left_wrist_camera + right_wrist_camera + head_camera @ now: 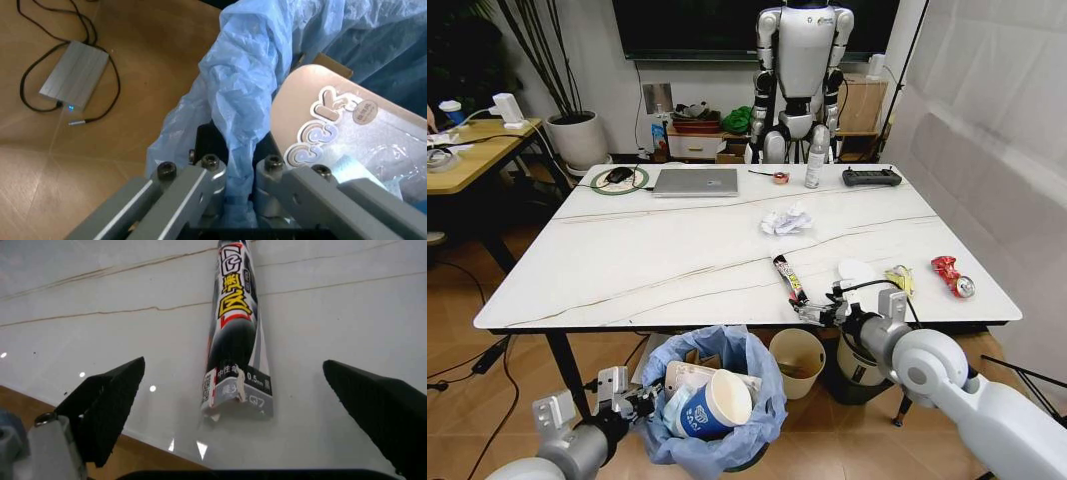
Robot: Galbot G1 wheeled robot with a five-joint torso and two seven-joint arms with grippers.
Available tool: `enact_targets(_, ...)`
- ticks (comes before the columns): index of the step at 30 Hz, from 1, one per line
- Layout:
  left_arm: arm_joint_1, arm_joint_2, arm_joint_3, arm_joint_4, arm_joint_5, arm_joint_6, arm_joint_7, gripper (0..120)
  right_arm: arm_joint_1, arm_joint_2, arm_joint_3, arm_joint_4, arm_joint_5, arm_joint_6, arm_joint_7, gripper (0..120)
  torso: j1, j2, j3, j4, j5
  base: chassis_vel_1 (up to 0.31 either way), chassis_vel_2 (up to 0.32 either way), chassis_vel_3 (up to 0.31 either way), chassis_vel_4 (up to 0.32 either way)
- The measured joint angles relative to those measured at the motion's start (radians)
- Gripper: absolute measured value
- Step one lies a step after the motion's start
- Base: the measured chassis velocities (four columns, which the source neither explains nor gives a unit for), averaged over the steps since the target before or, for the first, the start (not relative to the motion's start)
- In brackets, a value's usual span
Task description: Pick up the trash bin and place the trash from the table into it.
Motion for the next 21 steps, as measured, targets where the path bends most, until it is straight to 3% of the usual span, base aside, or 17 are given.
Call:
enact_targets(16,-0.026,0.014,-0.001,0.011,-0.015,-0.002,0.001,0,0.009,0.008,-0.018,-0.039,-0.020,0.021,-0.034,43,0.000,0.000,0.000,-0.0001,-0.0001,0.000,0.000,0.000,0.000)
enact_targets(18,-0.034,0.018,0.000,0.014,-0.019,-0.002,0.001,0,0.001,0.006,-0.019,-0.034,-0.022,0.023,-0.039,30,0.000,0.000,0.000,-0.0001,-0.0001,0.000,0.000,0.000,0.000)
enact_targets(21,-0.037,0.018,0.003,0.015,-0.022,-0.002,0.001,0,0.000,0.000,-0.028,-0.032,-0.023,0.029,-0.047,22,0.000,0.000,0.000,0.0000,-0.0002,0.000,0.000,0.000,0.000)
